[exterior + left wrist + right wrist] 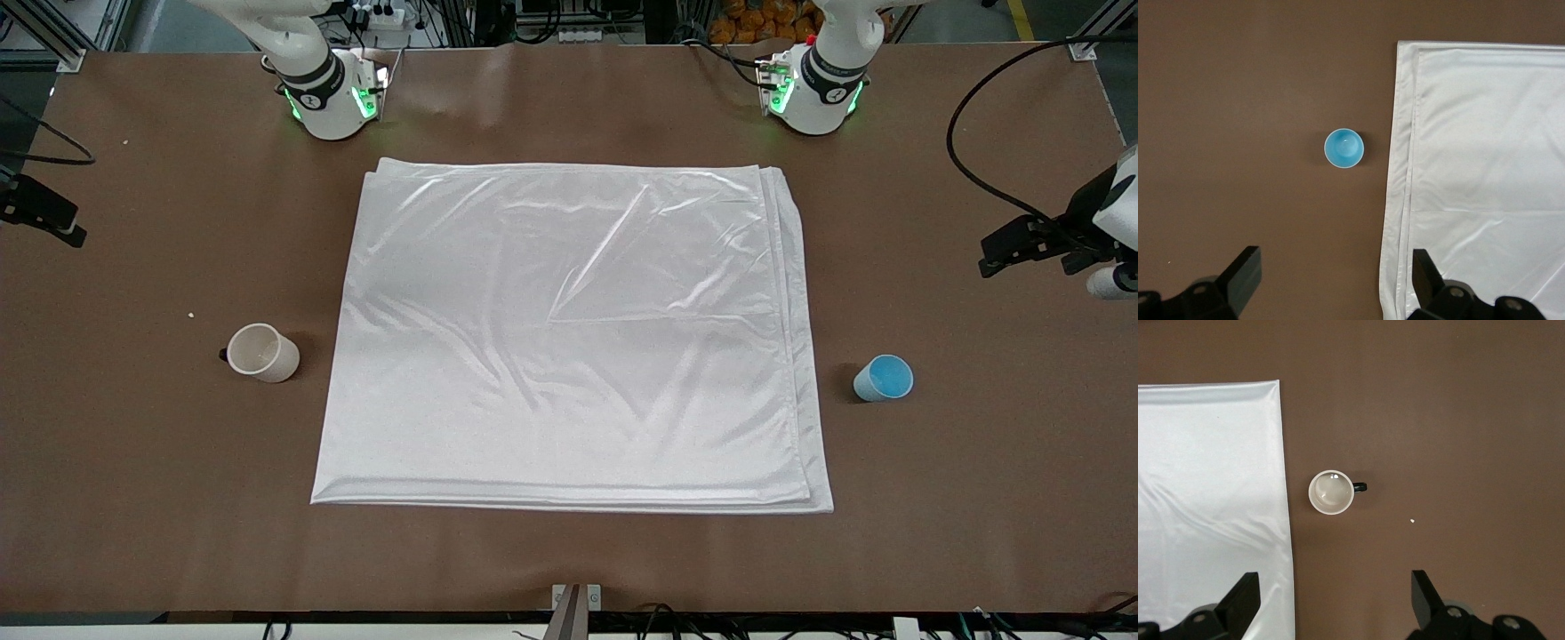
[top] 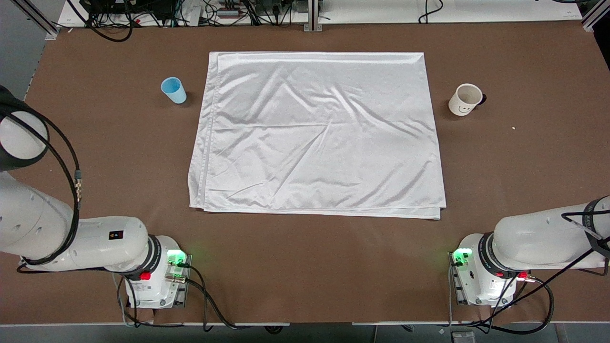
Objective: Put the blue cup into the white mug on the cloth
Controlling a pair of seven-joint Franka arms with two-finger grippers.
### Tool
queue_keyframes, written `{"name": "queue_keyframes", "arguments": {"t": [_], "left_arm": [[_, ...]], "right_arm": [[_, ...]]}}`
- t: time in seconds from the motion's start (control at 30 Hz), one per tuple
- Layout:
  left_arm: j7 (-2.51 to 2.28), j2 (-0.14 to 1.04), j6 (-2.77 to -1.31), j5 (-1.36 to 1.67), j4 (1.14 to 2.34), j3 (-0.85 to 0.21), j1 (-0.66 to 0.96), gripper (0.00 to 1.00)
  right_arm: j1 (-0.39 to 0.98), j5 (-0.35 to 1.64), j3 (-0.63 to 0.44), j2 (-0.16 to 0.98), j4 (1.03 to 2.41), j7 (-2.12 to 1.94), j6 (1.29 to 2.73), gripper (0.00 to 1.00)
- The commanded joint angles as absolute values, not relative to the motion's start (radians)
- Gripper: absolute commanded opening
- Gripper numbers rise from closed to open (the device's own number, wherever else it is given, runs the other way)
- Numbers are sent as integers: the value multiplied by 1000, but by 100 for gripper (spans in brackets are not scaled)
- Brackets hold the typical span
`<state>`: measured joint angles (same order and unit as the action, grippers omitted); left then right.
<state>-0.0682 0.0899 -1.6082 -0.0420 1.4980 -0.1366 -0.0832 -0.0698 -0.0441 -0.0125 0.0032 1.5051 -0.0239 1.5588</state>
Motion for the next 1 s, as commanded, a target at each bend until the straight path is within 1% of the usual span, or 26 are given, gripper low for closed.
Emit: {"name": "queue_keyframes", "arguments": {"t": [0.0, 0.33, 0.63, 0.8, 0.87, 0.97], "left_arm": [[-54, 74, -1605, -54, 1503, -140, -90, 100], [-32, 84, -1606, -63, 1503, -137, -94, 100], [3, 159, -1627, -67, 1516, -137, -115, 100], [5, 225, -1716, -71, 1535, -138, -137, 100], [5, 229, -1773, -71, 1577, -138, -137, 100], [5, 219, -1865, -71, 1670, -138, -147, 100]], "right_arm": [[-71, -40, -11, -12, 1514, -18, 1551, 100], [-69, -40, -11, -11, 1514, -18, 1552, 100], [-71, -40, -11, -9, 1537, -18, 1566, 100], [-71, -40, -11, -8, 1583, -29, 1623, 100], [-71, -40, -11, -5, 1597, -35, 1640, 100], [-69, -38, -11, -5, 1621, -48, 1661, 100]]}}
